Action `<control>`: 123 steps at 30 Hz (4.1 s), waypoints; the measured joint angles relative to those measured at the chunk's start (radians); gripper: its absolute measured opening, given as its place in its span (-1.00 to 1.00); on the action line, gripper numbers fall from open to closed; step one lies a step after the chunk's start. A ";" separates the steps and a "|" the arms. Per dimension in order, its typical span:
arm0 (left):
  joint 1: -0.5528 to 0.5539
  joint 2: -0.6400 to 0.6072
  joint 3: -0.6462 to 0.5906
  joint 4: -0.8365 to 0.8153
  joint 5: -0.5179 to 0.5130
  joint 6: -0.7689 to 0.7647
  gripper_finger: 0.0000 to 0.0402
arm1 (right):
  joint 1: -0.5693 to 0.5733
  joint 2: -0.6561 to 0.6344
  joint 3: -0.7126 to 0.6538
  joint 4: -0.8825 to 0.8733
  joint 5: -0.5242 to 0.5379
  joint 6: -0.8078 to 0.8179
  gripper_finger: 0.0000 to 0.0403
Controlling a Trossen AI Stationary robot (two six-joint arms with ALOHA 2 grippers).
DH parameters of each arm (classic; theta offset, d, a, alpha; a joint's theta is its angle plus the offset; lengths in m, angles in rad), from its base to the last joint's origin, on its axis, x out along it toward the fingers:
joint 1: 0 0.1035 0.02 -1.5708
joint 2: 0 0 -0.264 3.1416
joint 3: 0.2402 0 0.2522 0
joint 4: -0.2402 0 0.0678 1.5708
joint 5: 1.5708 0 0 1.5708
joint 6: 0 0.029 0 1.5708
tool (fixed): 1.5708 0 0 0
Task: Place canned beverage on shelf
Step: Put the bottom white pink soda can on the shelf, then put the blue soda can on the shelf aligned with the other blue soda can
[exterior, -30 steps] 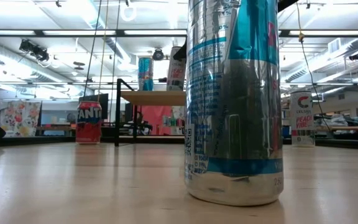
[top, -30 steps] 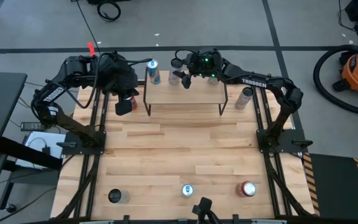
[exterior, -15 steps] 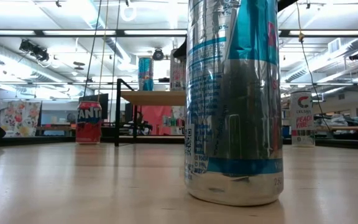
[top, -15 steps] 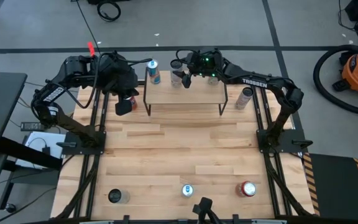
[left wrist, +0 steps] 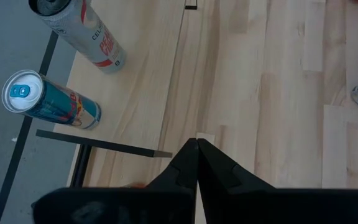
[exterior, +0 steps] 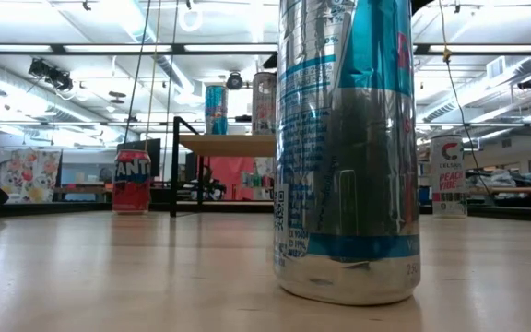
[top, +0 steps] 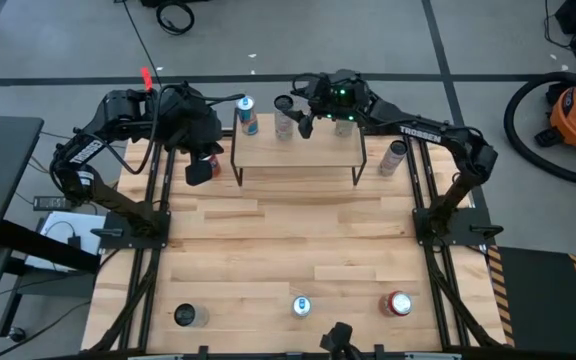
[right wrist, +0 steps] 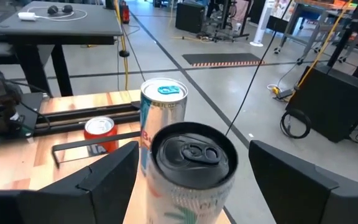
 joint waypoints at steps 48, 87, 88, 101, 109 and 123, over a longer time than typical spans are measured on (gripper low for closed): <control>0.000 0.000 0.000 0.004 0.000 0.000 -0.96 | 0.031 0.007 -0.002 -0.133 0.050 0.031 -0.56; 0.000 0.000 0.000 0.003 0.000 -0.023 -0.96 | 0.152 -0.240 -0.001 -0.379 0.046 0.093 -0.53; 0.000 0.000 0.000 0.003 0.000 -0.023 -0.96 | 0.161 -0.247 -0.001 -0.388 0.054 0.082 -0.51; 0.000 0.000 0.000 0.003 0.000 -0.029 -0.96 | 0.326 -0.310 -0.001 -0.478 0.228 0.026 -0.08; 0.000 0.000 0.000 0.003 0.000 -0.029 -0.96 | 0.457 -0.314 -0.001 -0.576 0.345 0.028 0.18; 0.000 0.000 0.000 0.003 0.000 -0.028 -0.96 | 0.728 -0.307 -0.001 -0.671 0.312 0.241 0.39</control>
